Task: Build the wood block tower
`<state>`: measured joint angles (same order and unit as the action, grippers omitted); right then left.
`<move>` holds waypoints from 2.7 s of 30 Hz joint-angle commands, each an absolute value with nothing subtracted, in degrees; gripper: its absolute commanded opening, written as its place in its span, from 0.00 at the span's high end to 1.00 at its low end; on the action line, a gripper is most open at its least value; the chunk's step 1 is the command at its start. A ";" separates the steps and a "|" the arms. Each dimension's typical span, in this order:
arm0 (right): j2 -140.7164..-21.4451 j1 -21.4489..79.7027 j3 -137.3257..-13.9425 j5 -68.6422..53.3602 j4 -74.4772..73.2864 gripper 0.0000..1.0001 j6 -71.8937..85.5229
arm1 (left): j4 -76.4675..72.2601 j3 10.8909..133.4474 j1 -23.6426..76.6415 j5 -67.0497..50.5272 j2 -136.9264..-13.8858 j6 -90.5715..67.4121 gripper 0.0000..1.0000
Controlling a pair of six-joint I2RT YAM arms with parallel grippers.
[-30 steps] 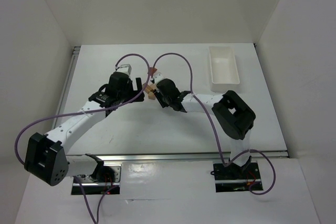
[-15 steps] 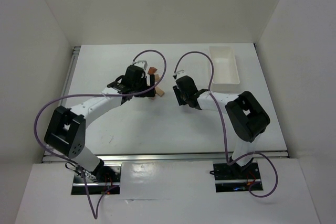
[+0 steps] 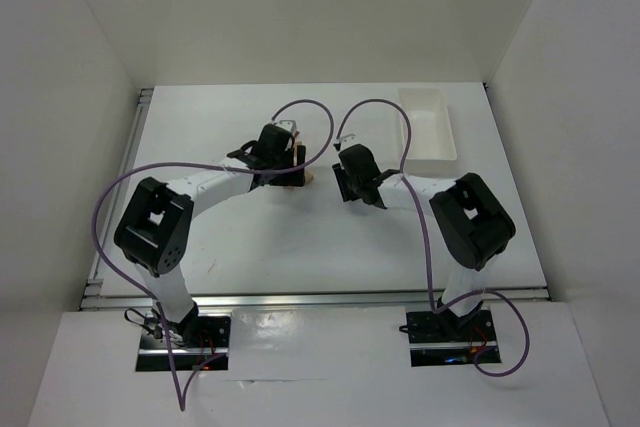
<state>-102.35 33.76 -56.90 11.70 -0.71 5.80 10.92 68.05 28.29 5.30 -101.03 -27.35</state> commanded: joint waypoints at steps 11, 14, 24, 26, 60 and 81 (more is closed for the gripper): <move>-98.53 32.96 -55.02 9.58 1.32 0.44 7.38 | 9.40 71.80 28.39 7.12 -104.50 -28.65 0.21; -96.08 32.96 -55.02 9.58 0.18 0.34 7.38 | 10.54 73.20 28.39 7.12 -105.90 -28.65 0.21; -83.77 31.12 -52.47 10.99 -0.35 0.20 7.91 | 12.04 75.50 28.39 9.58 -108.29 -29.71 0.27; -83.23 30.42 -51.25 10.99 -0.35 0.20 7.91 | 11.16 73.22 28.39 10.20 -106.88 -29.71 0.27; -75.32 28.21 -47.37 15.03 -3.69 0.19 10.02 | 12.39 74.00 30.23 11.78 -109.78 -30.76 0.62; -73.65 28.21 -46.23 17.14 -3.69 0.19 14.50 | 14.76 85.16 43.07 16.35 -113.36 -49.92 0.85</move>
<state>-76.05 28.58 -47.11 15.94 -4.10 13.17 15.27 80.79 43.07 14.41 -110.28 -47.07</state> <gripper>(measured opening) 0.806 0.415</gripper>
